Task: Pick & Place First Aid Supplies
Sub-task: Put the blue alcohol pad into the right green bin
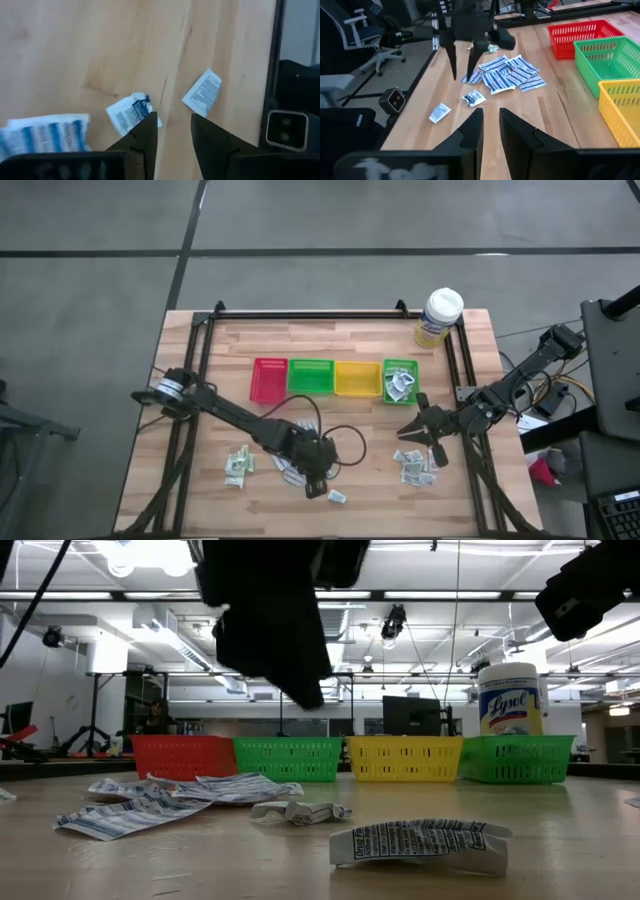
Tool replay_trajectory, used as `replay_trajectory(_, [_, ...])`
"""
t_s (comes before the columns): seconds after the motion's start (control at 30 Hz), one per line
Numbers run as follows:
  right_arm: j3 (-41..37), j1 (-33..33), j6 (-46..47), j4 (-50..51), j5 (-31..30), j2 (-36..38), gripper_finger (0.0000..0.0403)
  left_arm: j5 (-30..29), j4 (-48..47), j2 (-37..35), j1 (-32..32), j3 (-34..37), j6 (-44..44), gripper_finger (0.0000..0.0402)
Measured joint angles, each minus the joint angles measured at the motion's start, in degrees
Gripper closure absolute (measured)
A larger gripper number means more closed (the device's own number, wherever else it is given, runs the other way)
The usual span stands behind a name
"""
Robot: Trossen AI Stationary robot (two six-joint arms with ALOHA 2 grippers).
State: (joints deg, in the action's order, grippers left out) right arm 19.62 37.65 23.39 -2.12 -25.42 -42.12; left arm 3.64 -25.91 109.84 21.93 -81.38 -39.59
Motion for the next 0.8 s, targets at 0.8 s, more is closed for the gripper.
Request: replay_trajectory(0.8, [0.0, 0.0, -0.3, 0.3, 0.1, 0.0, 0.0342, -5.5, -12.6, 10.1, 2.0, -11.5, -14.5, 0.029])
